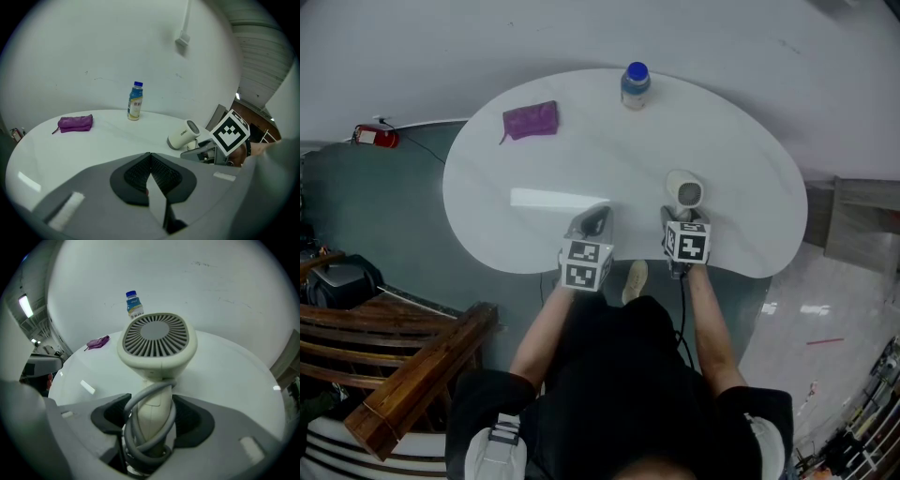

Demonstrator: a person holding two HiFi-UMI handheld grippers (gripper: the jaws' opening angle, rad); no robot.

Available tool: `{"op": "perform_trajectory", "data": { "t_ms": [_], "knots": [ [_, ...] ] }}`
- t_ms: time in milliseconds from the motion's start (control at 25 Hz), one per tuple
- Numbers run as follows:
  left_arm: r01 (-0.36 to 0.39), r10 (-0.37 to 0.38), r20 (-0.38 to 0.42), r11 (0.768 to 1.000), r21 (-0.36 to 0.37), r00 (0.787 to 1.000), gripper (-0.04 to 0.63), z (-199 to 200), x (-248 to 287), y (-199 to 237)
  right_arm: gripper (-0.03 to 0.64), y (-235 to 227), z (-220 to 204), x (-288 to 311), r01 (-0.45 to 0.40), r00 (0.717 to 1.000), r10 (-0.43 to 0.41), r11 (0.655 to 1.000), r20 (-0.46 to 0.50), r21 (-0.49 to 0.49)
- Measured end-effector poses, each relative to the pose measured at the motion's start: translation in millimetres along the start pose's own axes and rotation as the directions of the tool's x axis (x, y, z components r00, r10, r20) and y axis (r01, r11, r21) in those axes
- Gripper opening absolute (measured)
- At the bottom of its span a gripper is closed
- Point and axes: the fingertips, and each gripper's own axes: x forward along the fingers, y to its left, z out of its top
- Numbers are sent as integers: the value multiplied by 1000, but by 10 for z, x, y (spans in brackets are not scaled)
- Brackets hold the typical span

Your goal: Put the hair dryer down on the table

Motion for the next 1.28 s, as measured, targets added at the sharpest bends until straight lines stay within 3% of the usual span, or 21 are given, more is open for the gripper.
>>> {"op": "perform_trajectory", "data": {
  "t_ms": [1280],
  "knots": [
    [-3, 2, 42, 1000, 22, 999, 5, -95, -346, -113, 261, 45, 69, -449, 36, 993, -37, 999, 114, 10]
  ]
}}
